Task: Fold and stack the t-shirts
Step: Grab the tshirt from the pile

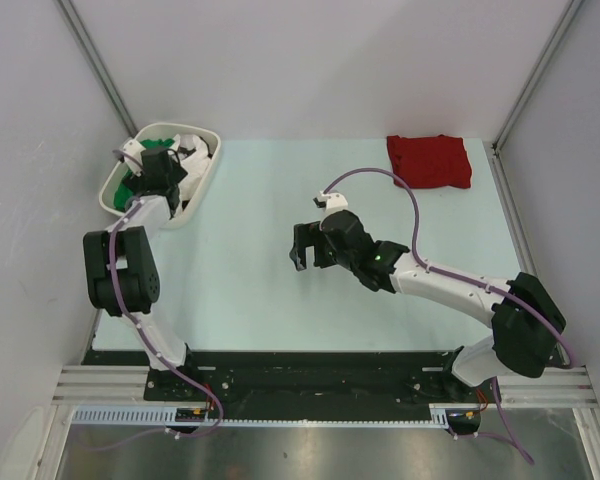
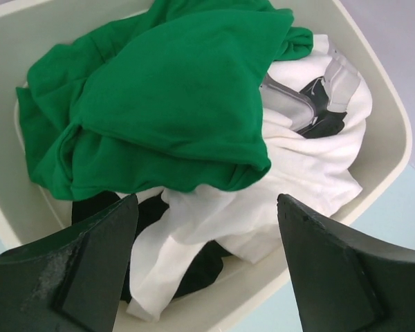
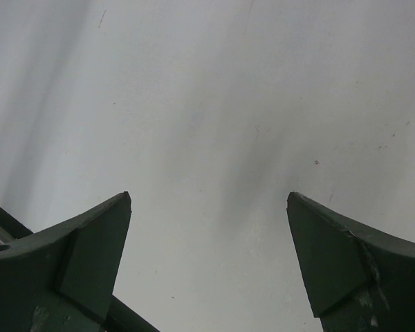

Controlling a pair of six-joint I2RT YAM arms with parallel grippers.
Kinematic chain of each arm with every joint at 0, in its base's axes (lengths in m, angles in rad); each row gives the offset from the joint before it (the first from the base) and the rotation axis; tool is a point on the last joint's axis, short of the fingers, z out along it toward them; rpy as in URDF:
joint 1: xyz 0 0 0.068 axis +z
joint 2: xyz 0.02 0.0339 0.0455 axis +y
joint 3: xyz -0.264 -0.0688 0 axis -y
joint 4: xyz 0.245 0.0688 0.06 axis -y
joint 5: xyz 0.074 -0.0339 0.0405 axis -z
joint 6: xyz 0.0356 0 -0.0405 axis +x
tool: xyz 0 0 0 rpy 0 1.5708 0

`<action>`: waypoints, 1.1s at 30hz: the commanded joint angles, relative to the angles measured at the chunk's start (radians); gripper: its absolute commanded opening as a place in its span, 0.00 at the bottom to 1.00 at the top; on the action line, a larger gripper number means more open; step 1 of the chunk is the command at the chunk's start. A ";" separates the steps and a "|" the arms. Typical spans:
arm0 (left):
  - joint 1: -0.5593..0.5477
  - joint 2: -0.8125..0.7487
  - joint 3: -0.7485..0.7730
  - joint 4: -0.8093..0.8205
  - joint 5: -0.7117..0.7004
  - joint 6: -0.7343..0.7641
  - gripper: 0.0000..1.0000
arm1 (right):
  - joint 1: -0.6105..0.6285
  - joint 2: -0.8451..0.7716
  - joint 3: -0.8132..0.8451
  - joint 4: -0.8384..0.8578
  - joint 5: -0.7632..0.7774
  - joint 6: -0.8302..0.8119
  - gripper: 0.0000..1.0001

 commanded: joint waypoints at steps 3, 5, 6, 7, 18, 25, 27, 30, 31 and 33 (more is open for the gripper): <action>0.043 0.061 0.077 0.040 0.043 0.016 0.86 | 0.002 0.024 0.005 0.058 -0.016 -0.009 1.00; 0.047 0.074 0.078 0.051 0.051 0.019 0.86 | 0.002 0.032 0.005 0.065 -0.024 -0.010 0.99; 0.049 0.078 0.081 0.054 0.051 0.021 0.86 | 0.002 0.035 0.005 0.069 -0.025 -0.007 1.00; 0.053 0.081 0.081 0.056 0.054 0.020 0.83 | 0.002 0.045 0.005 0.070 -0.027 -0.005 1.00; 0.073 0.060 0.066 0.095 0.072 0.004 0.22 | 0.011 0.089 0.005 0.090 -0.044 0.007 1.00; 0.075 -0.043 -0.073 0.176 0.123 -0.085 0.00 | 0.030 0.082 0.005 0.095 -0.054 0.019 0.99; 0.075 -0.093 -0.132 0.189 0.146 -0.102 0.00 | 0.041 0.072 0.005 0.090 -0.053 0.021 1.00; 0.075 -0.178 -0.231 0.215 0.173 -0.158 0.00 | 0.065 0.053 0.005 0.079 -0.047 0.025 1.00; 0.075 -0.207 -0.263 0.244 0.181 -0.186 0.00 | 0.073 0.050 0.005 0.075 -0.039 0.028 1.00; 0.072 -0.286 -0.354 0.276 0.212 -0.217 0.00 | 0.102 0.036 0.005 0.067 -0.024 0.028 1.00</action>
